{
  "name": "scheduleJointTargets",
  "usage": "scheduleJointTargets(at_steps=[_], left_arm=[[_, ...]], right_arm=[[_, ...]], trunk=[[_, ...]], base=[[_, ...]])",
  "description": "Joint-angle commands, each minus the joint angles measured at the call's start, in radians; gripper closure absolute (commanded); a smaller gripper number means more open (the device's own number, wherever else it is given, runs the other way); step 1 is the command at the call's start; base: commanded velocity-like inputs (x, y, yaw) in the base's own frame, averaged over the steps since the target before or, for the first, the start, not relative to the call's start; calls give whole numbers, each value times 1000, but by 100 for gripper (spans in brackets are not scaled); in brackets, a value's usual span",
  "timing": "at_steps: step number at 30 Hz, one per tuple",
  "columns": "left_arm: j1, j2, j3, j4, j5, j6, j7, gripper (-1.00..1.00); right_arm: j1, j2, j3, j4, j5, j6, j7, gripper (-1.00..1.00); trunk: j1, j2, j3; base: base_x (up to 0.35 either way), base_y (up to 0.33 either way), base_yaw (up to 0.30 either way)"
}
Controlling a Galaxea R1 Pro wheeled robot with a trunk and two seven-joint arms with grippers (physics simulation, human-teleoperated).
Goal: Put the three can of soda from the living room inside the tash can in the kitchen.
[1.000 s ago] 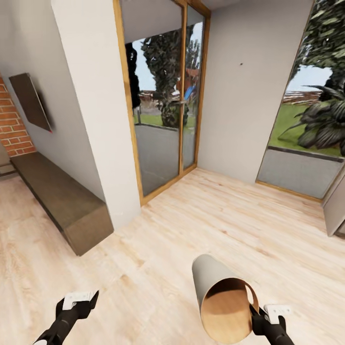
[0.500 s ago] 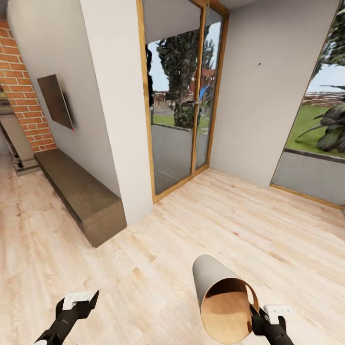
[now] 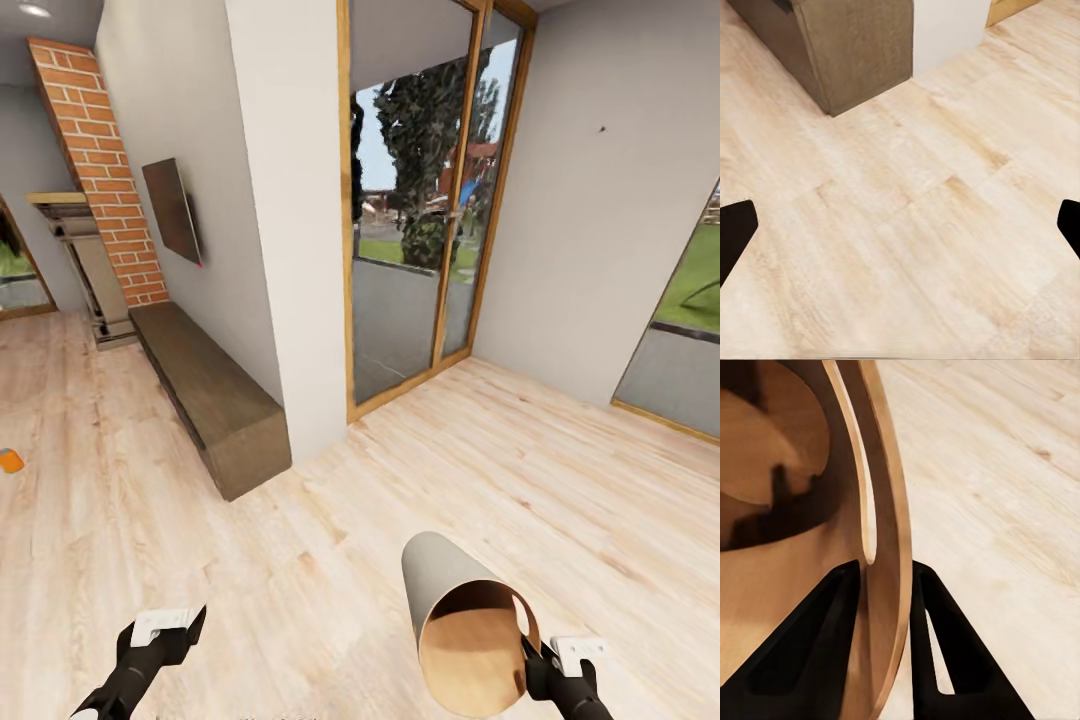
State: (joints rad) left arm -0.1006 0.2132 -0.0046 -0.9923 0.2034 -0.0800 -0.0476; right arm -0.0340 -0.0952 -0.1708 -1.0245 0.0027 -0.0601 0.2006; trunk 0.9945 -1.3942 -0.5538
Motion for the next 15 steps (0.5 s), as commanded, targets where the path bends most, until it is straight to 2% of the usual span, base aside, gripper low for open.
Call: scheduleJointTargets(at_steps=[1,10,13,15], left_arm=[[0,0,0,-1,0,0,-1,-100],[0,0,0,0,1,0,0,-100],[0,0,0,0,1,-1,0,-100],[-12,-12,-11,11,0,11,11,-100]], right_arm=[[0,0,0,-2,-6,0,6,100],[-1,0,0,-2,-6,0,6,100],[-1,-1,1,-1,-6,0,6,100],[-11,10,10,14,17,11,-17,100]], trunk=[[0,0,0],[0,0,0],[0,0,0],[0,0,0]], base=[[0,-294,258],[0,-306,256],[0,-309,97],[0,0,0]])
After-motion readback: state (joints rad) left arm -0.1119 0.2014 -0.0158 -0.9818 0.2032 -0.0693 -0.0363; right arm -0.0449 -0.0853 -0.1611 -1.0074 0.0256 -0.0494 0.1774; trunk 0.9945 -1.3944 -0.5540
